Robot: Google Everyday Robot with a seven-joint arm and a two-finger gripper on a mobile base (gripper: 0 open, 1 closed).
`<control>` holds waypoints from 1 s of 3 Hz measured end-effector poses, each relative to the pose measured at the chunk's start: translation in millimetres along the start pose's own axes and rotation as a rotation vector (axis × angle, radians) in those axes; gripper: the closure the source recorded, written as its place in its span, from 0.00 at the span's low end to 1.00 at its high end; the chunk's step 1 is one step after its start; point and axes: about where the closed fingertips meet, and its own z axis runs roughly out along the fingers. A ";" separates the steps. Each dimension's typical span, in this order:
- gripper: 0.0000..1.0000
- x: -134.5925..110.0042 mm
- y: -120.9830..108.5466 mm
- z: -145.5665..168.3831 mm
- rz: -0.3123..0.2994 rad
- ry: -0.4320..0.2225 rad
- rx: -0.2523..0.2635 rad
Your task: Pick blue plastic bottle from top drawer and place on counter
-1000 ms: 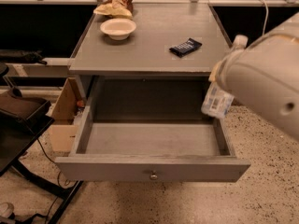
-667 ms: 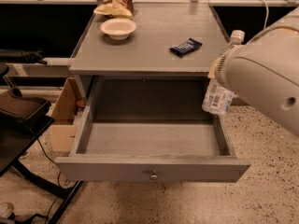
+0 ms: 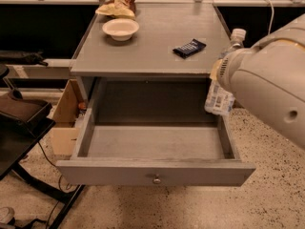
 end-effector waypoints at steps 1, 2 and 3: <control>1.00 22.8 -21.4 14.6 -0.125 0.114 0.094; 1.00 52.8 -46.4 34.1 -0.220 0.209 0.216; 1.00 76.4 -87.5 55.0 -0.328 0.301 0.367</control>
Offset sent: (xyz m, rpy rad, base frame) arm 0.1248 0.0877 0.0858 -0.1097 -0.5612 0.6880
